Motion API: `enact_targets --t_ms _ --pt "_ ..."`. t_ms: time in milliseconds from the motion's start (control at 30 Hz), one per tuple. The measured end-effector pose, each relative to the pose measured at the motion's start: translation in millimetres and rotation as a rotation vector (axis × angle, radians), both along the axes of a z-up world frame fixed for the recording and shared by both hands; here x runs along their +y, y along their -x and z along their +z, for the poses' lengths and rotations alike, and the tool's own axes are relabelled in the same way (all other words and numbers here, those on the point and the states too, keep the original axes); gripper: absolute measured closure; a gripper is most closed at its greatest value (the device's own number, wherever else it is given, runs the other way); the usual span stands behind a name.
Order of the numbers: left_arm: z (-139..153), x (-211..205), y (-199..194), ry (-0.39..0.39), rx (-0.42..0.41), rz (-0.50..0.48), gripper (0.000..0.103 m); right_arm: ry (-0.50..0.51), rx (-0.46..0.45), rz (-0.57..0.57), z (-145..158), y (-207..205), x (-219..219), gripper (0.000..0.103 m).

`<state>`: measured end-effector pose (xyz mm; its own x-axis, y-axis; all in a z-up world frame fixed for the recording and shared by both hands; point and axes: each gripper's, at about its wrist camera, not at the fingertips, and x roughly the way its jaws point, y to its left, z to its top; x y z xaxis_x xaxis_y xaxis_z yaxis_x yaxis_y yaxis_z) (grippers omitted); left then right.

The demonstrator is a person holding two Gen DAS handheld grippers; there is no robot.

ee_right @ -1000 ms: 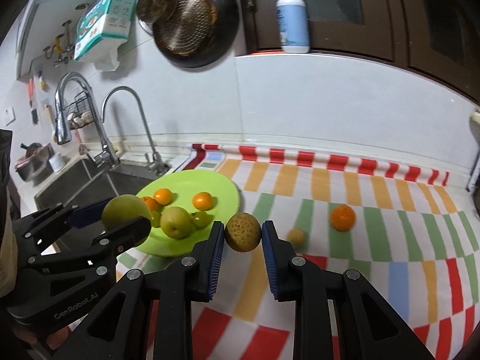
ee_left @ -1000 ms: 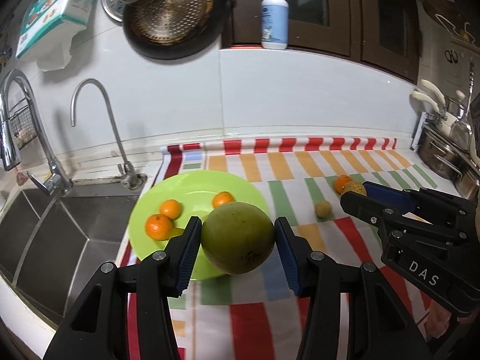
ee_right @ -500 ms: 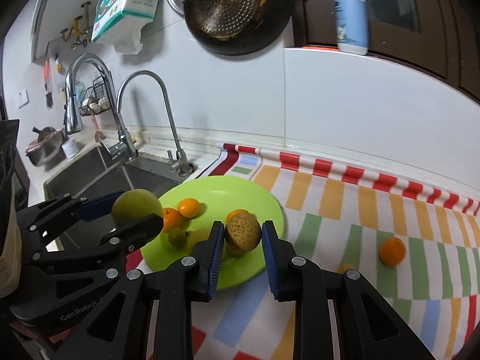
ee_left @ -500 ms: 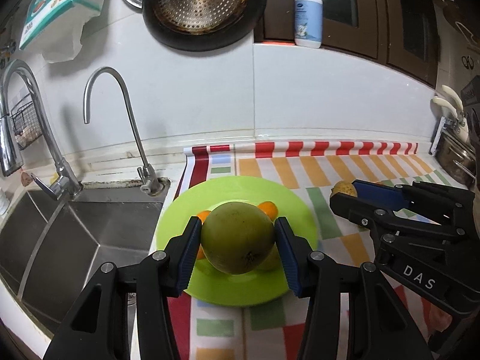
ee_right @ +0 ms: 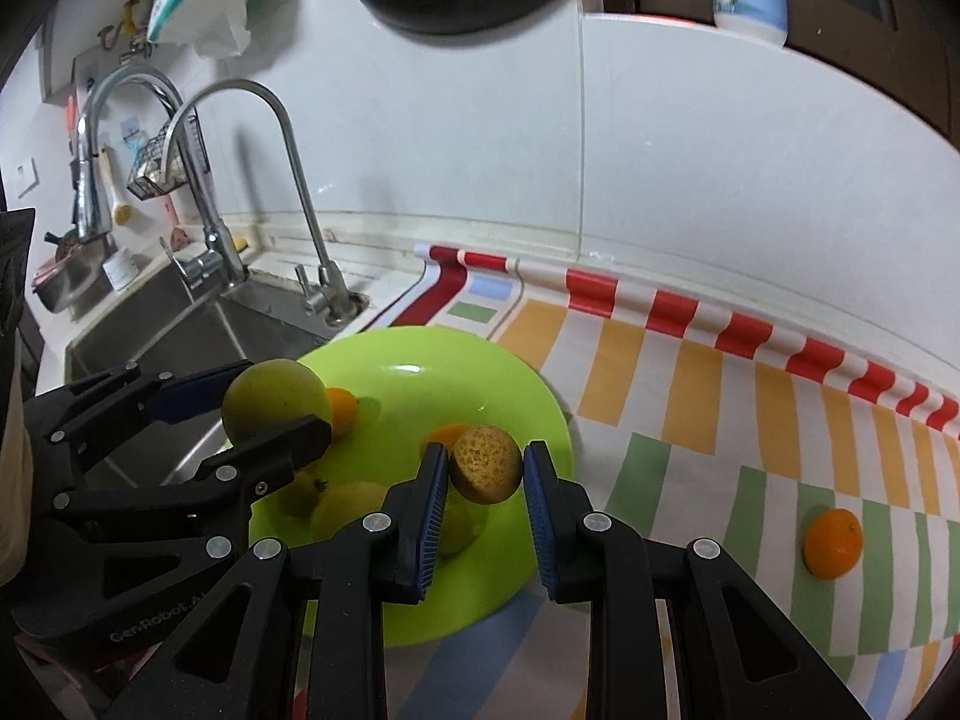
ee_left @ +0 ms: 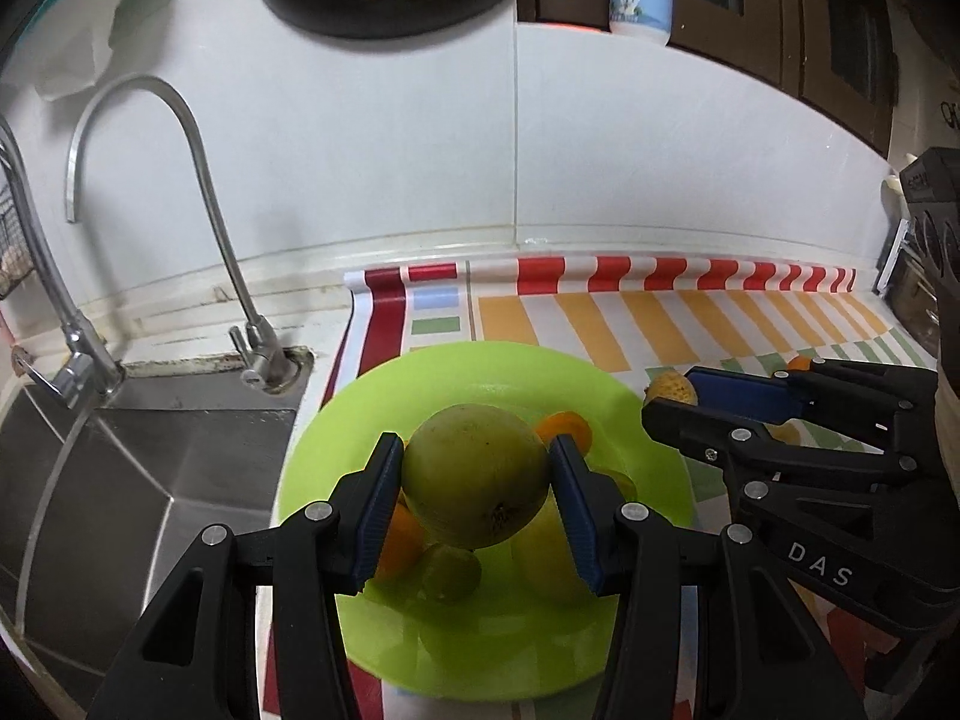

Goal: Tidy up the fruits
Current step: 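Lower the green fruit onto the plate and open the left tool while the right tool releases its fruit, then withdraw both open tools from the plate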

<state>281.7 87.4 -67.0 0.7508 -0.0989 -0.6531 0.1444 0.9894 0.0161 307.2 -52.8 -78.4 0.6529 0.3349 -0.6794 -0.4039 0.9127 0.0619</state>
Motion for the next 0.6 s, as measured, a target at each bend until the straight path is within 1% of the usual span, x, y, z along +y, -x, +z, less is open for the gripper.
enact_targets --t_ms 100,167,200,233,267,333,433,533,567,600 --pt "-5 1 -7 0.006 0.011 0.000 0.053 0.003 0.013 0.005 -6 -8 2 0.076" --pt "-9 2 -11 0.016 0.036 0.001 0.053 0.003 0.019 0.006 -9 -12 3 0.076" --pt "-10 4 -12 0.021 0.045 0.003 0.053 0.002 0.022 0.006 -10 -13 3 0.074" --pt "-11 5 -12 0.025 0.053 0.009 0.053 0.000 0.025 0.004 -11 -14 2 0.069" --pt "-11 6 -10 0.028 0.050 0.018 0.052 -0.004 0.022 -0.002 -11 -15 2 0.068" --pt "-7 7 -5 0.021 0.024 0.028 0.044 -0.007 0.021 -0.011 -9 -14 0 0.066" --pt "2 6 2 0.008 -0.014 0.045 0.042 -0.007 0.014 -0.023 -7 -9 -3 0.066" --pt "9 6 11 0.005 -0.033 0.059 0.038 -0.016 0.008 -0.038 -2 -1 -9 0.065" --pt "12 6 15 0.005 -0.037 0.063 0.038 -0.021 0.001 -0.044 0 3 -11 0.065" --pt "13 6 18 0.005 -0.039 0.065 0.037 -0.022 -0.006 -0.050 2 6 -13 0.061"
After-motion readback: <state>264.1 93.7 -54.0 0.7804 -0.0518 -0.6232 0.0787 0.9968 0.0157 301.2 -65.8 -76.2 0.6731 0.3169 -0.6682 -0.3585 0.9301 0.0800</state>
